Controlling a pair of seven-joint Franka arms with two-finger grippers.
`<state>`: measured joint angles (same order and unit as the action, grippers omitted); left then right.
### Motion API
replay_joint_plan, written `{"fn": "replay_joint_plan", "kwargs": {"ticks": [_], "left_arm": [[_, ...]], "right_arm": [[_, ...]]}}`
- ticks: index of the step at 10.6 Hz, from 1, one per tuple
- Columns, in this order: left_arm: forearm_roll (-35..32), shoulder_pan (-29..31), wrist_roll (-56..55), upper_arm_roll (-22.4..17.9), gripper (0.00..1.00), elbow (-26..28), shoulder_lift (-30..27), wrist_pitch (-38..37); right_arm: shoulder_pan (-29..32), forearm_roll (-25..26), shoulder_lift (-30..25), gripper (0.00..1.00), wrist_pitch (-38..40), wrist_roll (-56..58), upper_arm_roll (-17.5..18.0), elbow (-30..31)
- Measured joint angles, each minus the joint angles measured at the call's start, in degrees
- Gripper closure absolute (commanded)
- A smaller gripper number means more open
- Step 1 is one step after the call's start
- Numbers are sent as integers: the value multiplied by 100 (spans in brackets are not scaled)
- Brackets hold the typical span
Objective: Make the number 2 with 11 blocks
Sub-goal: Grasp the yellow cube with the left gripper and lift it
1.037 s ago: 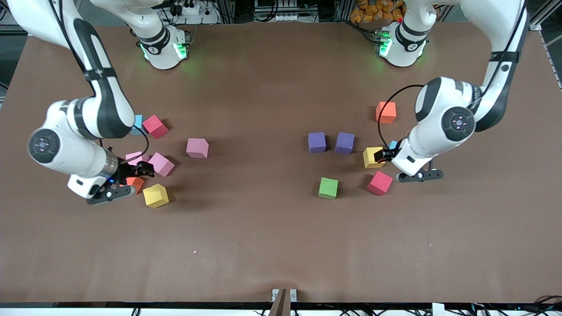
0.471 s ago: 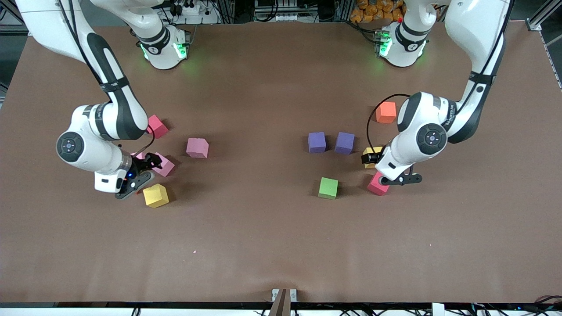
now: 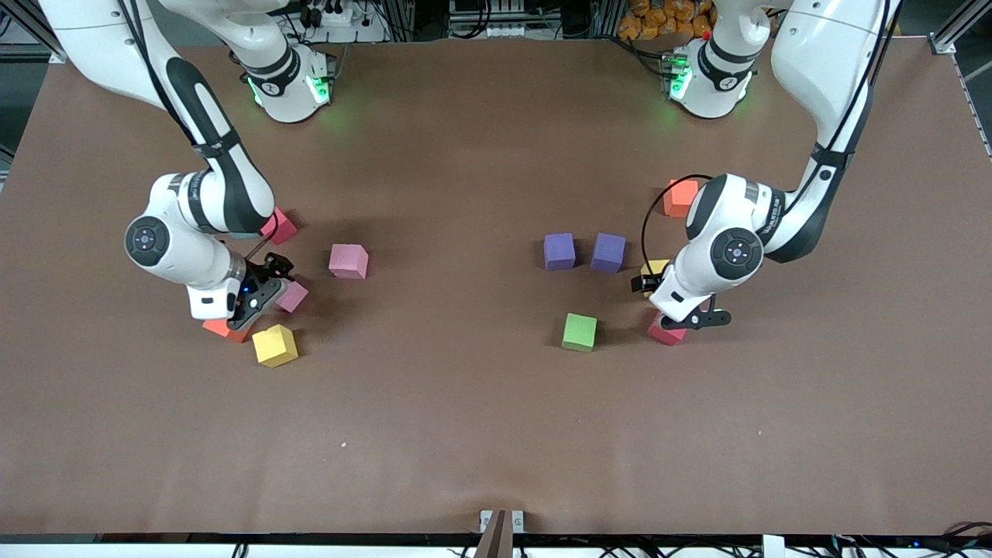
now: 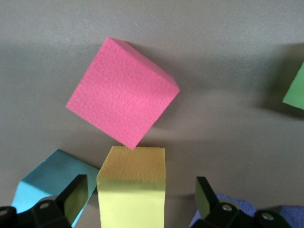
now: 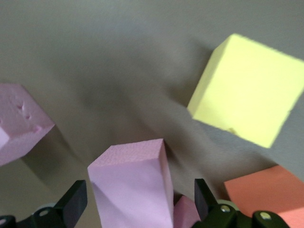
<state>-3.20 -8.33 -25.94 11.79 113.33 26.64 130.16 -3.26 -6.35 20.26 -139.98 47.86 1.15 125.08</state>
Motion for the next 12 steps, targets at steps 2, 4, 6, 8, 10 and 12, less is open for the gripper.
{"fn": "replay_joint_plan", "kwargs": {"ticks": [2,4,6,8,10,12], "left_arm": [[-1,1,0,-2,0,242,22,263],[-1,2,0,-2,0,419,20,286],[-1,2,0,-2,0,507,19,300],[-1,2,-2,-1,56,532,15,306],[-1,8,-3,-2,72,525,-41,336],[-1,10,-67,1,72,517,-207,329]], "right_arm": [[-82,-2,2,0,-96,197,39,91],[-129,-6,107,0,-497,623,47,187],[-85,-9,302,0,-732,960,16,217],[-80,-10,389,0,-773,1015,3,216],[-82,-19,411,20,-782,1008,4,215],[-86,-25,411,59,-782,1002,5,211]]}}
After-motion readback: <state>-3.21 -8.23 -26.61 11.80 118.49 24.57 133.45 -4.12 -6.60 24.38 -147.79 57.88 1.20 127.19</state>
